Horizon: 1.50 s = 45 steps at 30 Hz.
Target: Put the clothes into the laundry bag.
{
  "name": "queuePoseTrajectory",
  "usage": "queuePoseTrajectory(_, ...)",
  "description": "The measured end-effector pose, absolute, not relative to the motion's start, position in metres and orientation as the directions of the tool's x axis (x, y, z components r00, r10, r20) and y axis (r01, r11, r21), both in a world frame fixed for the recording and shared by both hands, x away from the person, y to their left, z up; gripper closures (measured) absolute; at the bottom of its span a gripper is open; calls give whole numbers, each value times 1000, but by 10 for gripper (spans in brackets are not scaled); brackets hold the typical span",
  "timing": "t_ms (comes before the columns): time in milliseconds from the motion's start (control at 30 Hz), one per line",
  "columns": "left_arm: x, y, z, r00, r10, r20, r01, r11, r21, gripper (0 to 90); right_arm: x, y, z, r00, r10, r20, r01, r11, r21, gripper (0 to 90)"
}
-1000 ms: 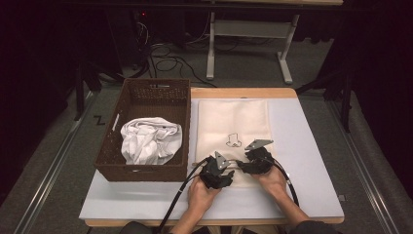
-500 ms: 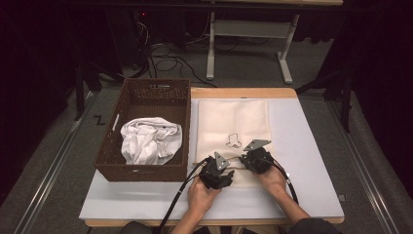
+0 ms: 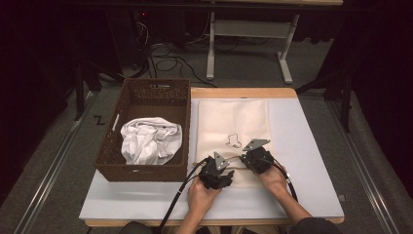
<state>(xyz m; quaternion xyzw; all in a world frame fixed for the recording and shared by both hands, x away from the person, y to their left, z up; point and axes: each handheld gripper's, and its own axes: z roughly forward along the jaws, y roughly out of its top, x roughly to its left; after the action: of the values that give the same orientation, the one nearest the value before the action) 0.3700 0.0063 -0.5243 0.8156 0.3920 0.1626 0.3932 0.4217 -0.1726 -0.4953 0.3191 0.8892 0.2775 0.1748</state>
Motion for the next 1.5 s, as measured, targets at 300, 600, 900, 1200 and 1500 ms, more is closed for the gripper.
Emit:
queuePoseTrajectory(300, 370, 7, -524, 642, 765, -50, 514, -381, 769, 454, 421, -180, -487, -743, 666, -73, 487, 612, 623, 885)
queuePoseTrajectory(600, 370, 7, -524, 643, 764, -52, 515, -381, 768, 452, 422, -183, -481, -744, 667, -28, 504, 588, 632, 884)
queuePoseTrajectory(900, 370, 7, -524, 643, 764, -51, 514, -381, 769, 451, 424, -182, -468, -750, 661, -22, 500, 587, 637, 886)
queuePoseTrajectory(1200, 370, 7, -524, 643, 764, -51, 514, -381, 769, 448, 423, -181, -452, -754, 657, -31, 480, 581, 658, 886)
queuePoseTrajectory(1500, 370, 7, -524, 643, 765, -50, 513, -381, 769, 448, 425, -185, -443, -758, 653, -10, 478, 565, 672, 886)
